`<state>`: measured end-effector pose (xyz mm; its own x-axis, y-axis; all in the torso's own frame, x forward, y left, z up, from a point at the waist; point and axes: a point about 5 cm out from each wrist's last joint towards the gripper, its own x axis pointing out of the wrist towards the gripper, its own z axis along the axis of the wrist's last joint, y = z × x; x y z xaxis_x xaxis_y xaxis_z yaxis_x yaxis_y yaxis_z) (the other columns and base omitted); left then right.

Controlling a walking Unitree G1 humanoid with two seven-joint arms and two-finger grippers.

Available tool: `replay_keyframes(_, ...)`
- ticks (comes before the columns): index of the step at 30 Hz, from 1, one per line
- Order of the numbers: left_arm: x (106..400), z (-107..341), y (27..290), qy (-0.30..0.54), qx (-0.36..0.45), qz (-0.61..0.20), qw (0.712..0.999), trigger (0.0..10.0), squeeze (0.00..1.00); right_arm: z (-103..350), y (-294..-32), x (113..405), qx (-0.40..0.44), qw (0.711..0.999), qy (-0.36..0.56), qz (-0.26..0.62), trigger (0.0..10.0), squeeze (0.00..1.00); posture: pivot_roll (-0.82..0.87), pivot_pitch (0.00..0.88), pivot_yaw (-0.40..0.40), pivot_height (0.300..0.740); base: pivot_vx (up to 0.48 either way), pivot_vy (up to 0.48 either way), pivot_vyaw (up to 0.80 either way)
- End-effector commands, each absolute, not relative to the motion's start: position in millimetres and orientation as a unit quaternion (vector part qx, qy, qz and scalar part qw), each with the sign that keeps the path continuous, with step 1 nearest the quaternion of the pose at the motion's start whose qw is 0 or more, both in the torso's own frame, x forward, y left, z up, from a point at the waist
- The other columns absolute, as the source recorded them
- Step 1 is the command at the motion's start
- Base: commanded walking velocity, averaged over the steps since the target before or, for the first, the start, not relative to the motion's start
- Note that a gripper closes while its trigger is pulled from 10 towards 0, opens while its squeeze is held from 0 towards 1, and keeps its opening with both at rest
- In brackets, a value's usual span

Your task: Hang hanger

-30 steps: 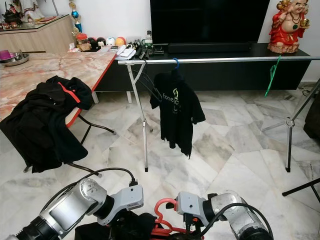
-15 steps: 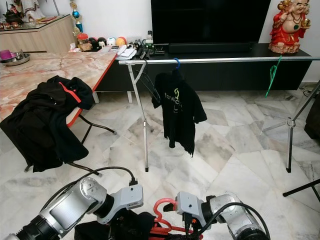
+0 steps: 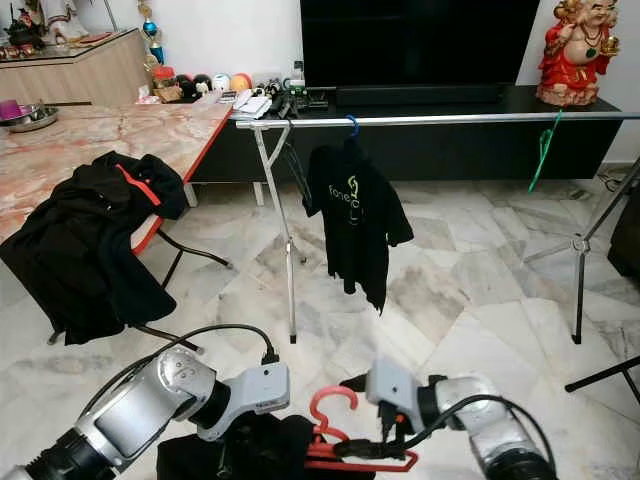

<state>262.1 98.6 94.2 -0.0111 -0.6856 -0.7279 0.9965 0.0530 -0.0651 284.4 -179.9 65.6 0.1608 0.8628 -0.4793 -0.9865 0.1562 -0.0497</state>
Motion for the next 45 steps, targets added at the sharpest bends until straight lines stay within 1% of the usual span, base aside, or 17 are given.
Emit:
replay_keyframes(1, 259.7, 85.6, 110.6, 0.334, 0.254, -0.633, 0.651, 10.0, 0.00, 74.8, -189.7, 283.7, -0.171, 0.749, 0.161, 0.620, 10.0, 0.00, 0.04, 0.022, 0.048, 0.740, 0.000, 0.000, 0.00)
replay_keyframes(7, 258.2, 82.1, 116.0, 0.342, 0.257, -0.627, 0.651, 10.0, 0.00, 69.3, -189.0, 270.8, -0.153, 0.735, 0.174, 0.638, 10.0, 0.00, 0.04, 0.023, 0.048, 0.740, 0.000, 0.000, 0.00)
replay_keyframes(9, 258.0, 81.6, 116.2, 0.342, 0.255, -0.626, 0.653, 10.0, 0.00, 66.0, -184.3, 265.3, -0.141, 0.723, 0.185, 0.650, 10.0, 0.00, 0.04, 0.020, 0.048, 0.740, 0.000, 0.000, 0.00)
replay_keyframes(12, 260.2, 83.0, 115.8, 0.335, 0.247, -0.624, 0.661, 10.0, 0.00, 62.3, -180.0, 262.2, -0.138, 0.716, 0.192, 0.657, 10.0, 0.00, 0.04, 0.019, 0.047, 0.740, 0.000, 0.000, 0.00)
replay_keyframes(17, 264.1, 90.6, 115.9, 0.324, 0.228, -0.628, 0.670, 10.0, 0.00, 50.5, -178.9, 253.6, -0.160, 0.681, 0.235, 0.675, 10.0, 0.00, 0.06, 0.011, 0.044, 0.740, 0.000, 0.000, 0.00)
replay_keyframes(19, 264.4, 91.2, 117.2, 0.324, 0.228, -0.629, 0.669, 10.0, 0.00, 50.0, -179.2, 254.4, -0.167, 0.683, 0.233, 0.672, 10.0, 0.00, 0.06, 0.006, 0.045, 0.740, 0.000, 0.000, 0.00)
replay_keyframes(20, 264.5, 91.6, 117.8, 0.324, 0.228, -0.630, 0.668, 10.0, 0.00, 49.9, -178.7, 256.8, -0.160, 0.693, 0.230, 0.664, 10.0, 0.00, 0.06, 0.003, 0.043, 0.740, 0.000, 0.000, 0.00)
replay_keyframes(26, 263.4, 97.4, 111.1, 0.312, 0.214, -0.648, 0.661, 10.0, 0.00, 52.7, -177.5, 258.2, -0.137, 0.696, 0.218, 0.670, 10.0, 0.00, 0.07, 0.000, 0.038, 0.740, 0.000, 0.000, 0.00)
replay_keyframes(28, 263.2, 99.6, 107.2, 0.306, 0.209, -0.655, 0.659, 10.0, 0.00, 57.6, -178.1, 264.5, -0.120, 0.716, 0.199, 0.658, 10.0, 0.00, 0.07, 0.000, 0.038, 0.740, 0.000, 0.000, 0.00)
replay_keyframes(29, 262.9, 100.8, 104.6, 0.303, 0.204, -0.660, 0.656, 10.0, 0.00, 60.9, -179.0, 270.1, -0.100, 0.735, 0.186, 0.645, 10.0, 0.00, 0.07, 0.000, 0.033, 0.740, 0.000, 0.000, 0.00)
replay_keyframes(31, 263.0, 101.7, 103.0, 0.301, 0.201, -0.663, 0.655, 10.0, 0.00, 60.7, -180.4, 270.6, -0.087, 0.736, 0.190, 0.643, 10.0, 0.00, 0.07, 0.000, 0.035, 0.740, 0.000, 0.000, 0.00)
replay_keyframes(33, 263.2, 102.4, 102.0, 0.299, 0.200, -0.665, 0.654, 10.0, 0.00, 59.0, -181.8, 268.7, -0.081, 0.730, 0.199, 0.649, 10.0, 0.00, 0.08, 0.000, 0.034, 0.740, 0.000, 0.000, 0.00)
replay_keyframes(35, 263.5, 104.0, 101.0, 0.297, 0.197, -0.670, 0.651, 10.0, 0.00, 51.0, -187.2, 259.5, -0.089, 0.705, 0.233, 0.664, 10.0, 0.00, 0.08, 0.000, 0.033, 0.740, 0.000, 0.000, 0.00)
replay_keyframes(36, 263.5, 104.3, 101.1, 0.296, 0.196, -0.671, 0.651, 10.0, 0.00, 49.4, -188.8, 257.6, -0.092, 0.701, 0.238, 0.666, 10.0, 0.00, 0.08, 0.000, 0.033, 0.740, 0.000, 0.000, 0.00)
replay_keyframes(41, 262.9, 105.4, 101.4, 0.295, 0.184, -0.675, 0.651, 10.0, 0.00, 51.4, -195.0, 257.0, -0.067, 0.712, 0.233, 0.659, 10.0, 0.00, 0.07, 0.000, 0.037, 0.740, 0.000, 0.000, 0.00)
replay_keyframes(43, 262.9, 104.8, 101.6, 0.295, 0.181, -0.675, 0.652, 10.0, 0.00, 51.7, -196.9, 255.0, -0.056, 0.711, 0.233, 0.661, 10.0, 0.00, 0.07, 0.000, 0.037, 0.740, 0.000, 0.000, 0.00)
replay_keyframes(45, 263.0, 103.9, 101.2, 0.295, 0.177, -0.676, 0.651, 10.0, 0.00, 49.7, -197.1, 250.2, -0.047, 0.703, 0.238, 0.668, 10.0, 0.00, 0.07, 0.000, 0.037, 0.740, 0.000, 0.000, 0.00)
